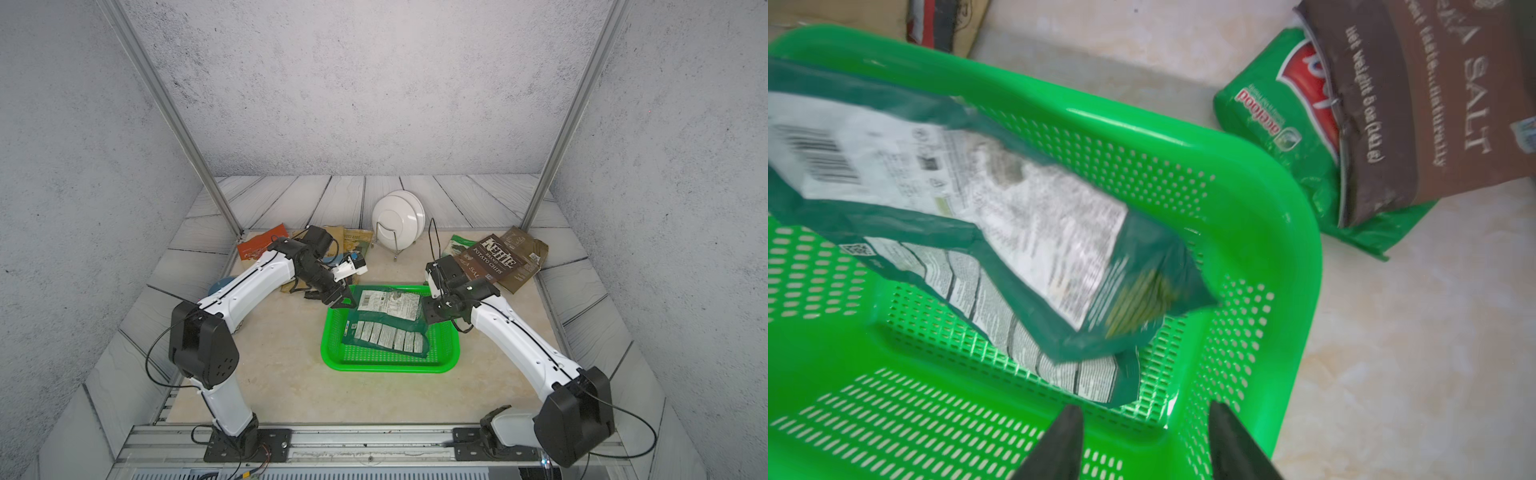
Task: Put the potato chips into the basket
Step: Place the potato chip in the basket.
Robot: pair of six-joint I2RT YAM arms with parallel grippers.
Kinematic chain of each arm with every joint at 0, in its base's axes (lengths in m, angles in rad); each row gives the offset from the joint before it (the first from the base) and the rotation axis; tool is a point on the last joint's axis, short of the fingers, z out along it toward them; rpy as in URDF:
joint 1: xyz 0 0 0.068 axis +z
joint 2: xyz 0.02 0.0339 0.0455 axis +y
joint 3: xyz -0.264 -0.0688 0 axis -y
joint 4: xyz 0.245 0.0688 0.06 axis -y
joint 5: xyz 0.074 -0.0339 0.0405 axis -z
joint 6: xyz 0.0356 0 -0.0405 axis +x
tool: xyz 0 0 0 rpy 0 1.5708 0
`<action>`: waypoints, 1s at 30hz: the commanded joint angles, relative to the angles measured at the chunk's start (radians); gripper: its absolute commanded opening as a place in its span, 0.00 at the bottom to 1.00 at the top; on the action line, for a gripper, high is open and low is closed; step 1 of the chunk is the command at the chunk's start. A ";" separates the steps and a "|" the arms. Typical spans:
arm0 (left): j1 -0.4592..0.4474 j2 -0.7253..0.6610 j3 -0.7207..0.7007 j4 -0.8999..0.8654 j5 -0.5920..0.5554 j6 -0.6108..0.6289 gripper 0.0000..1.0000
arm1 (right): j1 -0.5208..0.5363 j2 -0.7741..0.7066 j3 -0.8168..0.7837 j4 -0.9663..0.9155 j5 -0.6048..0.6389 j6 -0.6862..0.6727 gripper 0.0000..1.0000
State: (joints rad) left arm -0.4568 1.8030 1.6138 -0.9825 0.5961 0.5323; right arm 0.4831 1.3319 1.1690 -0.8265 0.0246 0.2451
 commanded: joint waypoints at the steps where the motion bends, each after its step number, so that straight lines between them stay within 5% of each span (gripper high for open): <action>1: 0.021 -0.044 -0.004 0.085 -0.059 -0.081 0.58 | -0.002 0.022 0.057 0.018 0.073 0.005 0.56; 9: 0.096 -0.248 -0.111 0.147 -0.116 -0.179 0.68 | 0.005 -0.001 -0.002 0.054 -0.064 0.081 0.58; 13: 0.184 -0.403 -0.245 0.226 -0.082 -0.256 0.99 | 0.043 -0.026 -0.110 0.124 -0.101 0.176 0.67; 19: 0.298 -0.547 -0.444 0.293 -0.083 -0.280 0.99 | 0.099 -0.011 -0.211 0.240 -0.072 0.286 0.68; 30: 0.301 -0.638 -0.672 0.273 -0.133 -0.258 0.99 | 0.103 0.147 -0.209 0.370 -0.034 0.329 0.64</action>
State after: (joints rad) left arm -0.1589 1.1896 0.9485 -0.7105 0.4820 0.2718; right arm 0.5835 1.4376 0.9428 -0.4984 -0.0406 0.5533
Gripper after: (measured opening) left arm 0.987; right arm 0.643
